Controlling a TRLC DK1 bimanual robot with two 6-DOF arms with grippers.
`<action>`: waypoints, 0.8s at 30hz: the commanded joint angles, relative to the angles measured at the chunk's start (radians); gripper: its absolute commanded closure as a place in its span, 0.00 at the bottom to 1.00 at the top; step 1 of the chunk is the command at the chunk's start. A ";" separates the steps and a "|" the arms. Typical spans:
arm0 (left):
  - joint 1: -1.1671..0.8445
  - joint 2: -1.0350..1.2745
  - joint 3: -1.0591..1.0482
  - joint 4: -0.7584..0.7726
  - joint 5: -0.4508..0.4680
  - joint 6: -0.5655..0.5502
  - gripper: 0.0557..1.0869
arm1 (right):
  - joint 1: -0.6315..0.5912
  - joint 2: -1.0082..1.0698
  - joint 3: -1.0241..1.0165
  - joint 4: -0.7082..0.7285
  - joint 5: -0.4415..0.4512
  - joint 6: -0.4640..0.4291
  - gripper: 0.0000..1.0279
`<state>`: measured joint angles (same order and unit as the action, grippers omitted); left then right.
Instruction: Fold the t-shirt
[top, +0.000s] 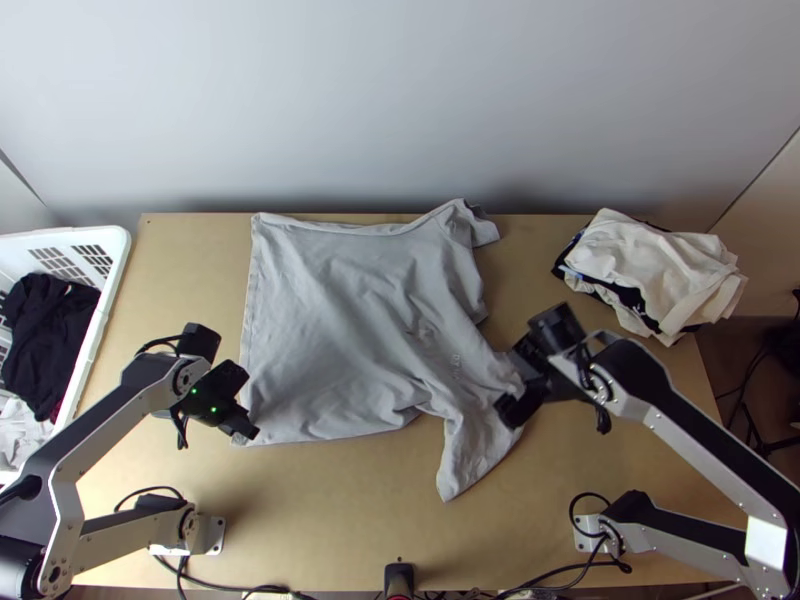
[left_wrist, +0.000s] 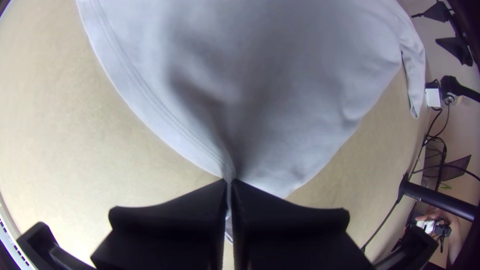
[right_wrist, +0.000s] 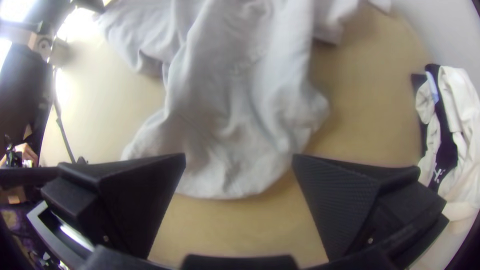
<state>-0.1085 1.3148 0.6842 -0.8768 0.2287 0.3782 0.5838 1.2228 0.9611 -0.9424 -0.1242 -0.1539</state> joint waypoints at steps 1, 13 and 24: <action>0.012 -0.017 0.040 -0.031 0.004 0.004 0.97 | 0.085 0.021 -0.091 -0.047 -0.031 -0.012 0.04; 0.133 -0.108 0.175 -0.157 0.011 0.054 0.97 | 0.096 0.066 -0.174 -0.050 0.018 -0.042 0.04; 0.150 -0.131 0.198 -0.186 0.011 0.065 0.97 | 0.031 0.103 -0.197 -0.029 0.052 -0.009 0.05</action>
<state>0.0257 1.2007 0.8570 -1.0420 0.2398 0.4362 0.6373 1.3010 0.7784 -0.9886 -0.0860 -0.1905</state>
